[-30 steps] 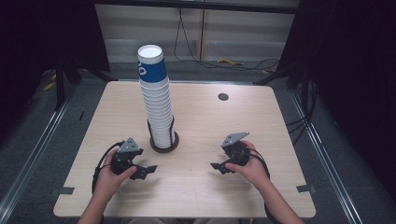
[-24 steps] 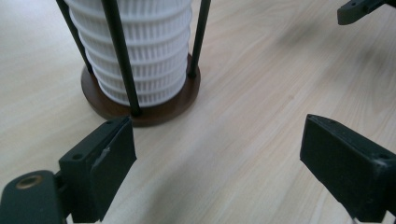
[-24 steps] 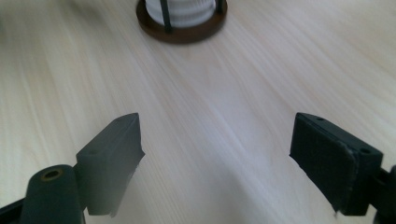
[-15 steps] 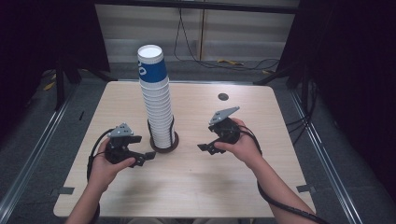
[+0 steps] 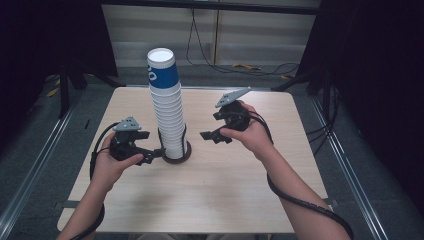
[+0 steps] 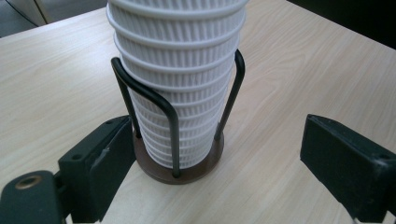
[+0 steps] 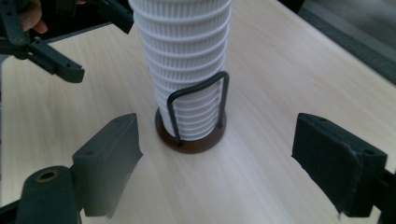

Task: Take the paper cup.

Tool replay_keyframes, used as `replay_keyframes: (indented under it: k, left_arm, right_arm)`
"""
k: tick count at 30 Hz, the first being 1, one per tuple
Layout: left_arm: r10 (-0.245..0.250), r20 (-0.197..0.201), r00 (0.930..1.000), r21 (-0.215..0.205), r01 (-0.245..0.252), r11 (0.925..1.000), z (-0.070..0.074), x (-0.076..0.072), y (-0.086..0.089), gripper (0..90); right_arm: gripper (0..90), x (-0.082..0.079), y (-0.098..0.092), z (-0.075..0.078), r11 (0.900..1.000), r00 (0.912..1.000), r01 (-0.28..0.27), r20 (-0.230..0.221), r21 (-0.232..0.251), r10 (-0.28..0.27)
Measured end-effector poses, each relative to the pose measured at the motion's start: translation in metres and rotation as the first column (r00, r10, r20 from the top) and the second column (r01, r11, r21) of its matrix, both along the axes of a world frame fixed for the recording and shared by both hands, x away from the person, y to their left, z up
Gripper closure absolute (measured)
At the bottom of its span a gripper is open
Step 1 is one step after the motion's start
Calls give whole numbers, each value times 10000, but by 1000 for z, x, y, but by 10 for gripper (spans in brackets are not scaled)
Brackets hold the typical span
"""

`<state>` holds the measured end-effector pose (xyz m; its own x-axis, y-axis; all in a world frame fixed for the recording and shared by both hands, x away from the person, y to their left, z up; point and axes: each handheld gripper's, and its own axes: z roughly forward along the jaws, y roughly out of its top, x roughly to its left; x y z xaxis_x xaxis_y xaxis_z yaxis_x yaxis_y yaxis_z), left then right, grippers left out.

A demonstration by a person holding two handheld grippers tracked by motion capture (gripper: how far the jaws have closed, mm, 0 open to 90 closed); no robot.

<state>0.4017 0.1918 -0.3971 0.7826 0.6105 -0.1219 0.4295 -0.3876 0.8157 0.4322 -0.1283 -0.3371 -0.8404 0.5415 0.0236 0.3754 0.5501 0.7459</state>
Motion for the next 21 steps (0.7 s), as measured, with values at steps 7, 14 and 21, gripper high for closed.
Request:
replay_keyframes:
  k: [7,14,21]
  left_arm:
    - [154,197,9997,-22,-153,9999,12,6,-2,106]
    - [137,202,9997,-32,-136,9999,21,12,-3,102]
    - [125,269,9996,-138,-121,9998,32,17,-4,102]
  right_arm:
    - [143,9,10,27,9999,9998,55,166,148,-57]
    - [137,15,21,43,9991,9994,-1,338,416,-13]
    - [133,21,31,60,9986,9988,-32,485,535,6]
